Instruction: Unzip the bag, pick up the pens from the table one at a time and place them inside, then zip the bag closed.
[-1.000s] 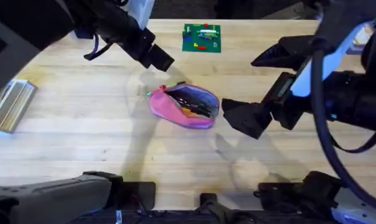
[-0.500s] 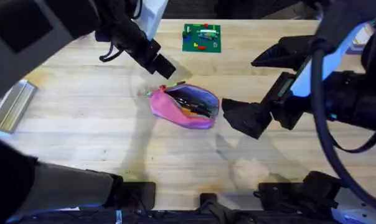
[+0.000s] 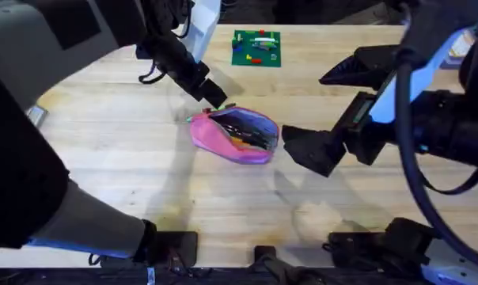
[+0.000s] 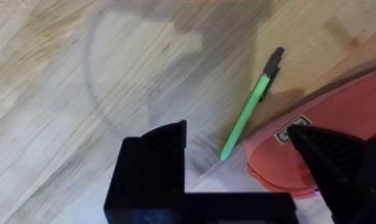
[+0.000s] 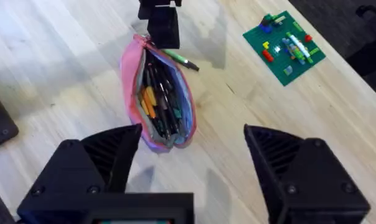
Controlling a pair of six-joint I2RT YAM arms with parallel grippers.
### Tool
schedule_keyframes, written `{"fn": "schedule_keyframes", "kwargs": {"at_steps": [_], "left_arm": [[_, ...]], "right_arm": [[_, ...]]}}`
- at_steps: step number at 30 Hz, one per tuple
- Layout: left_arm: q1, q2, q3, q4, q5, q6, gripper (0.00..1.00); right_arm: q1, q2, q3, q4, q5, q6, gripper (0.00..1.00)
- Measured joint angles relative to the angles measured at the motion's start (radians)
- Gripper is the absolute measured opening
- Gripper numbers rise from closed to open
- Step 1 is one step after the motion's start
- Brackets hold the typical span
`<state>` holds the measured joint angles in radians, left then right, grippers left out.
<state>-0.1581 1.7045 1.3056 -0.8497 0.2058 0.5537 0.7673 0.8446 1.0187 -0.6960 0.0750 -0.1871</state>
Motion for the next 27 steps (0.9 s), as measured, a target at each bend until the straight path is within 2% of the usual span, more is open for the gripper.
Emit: {"fn": "schedule_keyframes", "kwargs": {"at_steps": [8, 17, 27], "left_arm": [[0.0, 0.003, 0.0, 0.0, 0.059, 0.0, 0.993], [0.0, 0.005, 0.0, 0.001, 0.068, 0.0, 0.993], [0.001, 0.106, 0.001, 0.007, 0.082, 0.0, 0.993]], "right_arm": [[0.0, 0.0, 0.0, 0.0, 0.0, 0.0, 0.998], [0.0, 0.0, 0.0, 0.0, 0.0, 0.0, 0.998], [0.0, 0.0, 0.0, 0.0, 0.0, 0.0, 0.998]]}}
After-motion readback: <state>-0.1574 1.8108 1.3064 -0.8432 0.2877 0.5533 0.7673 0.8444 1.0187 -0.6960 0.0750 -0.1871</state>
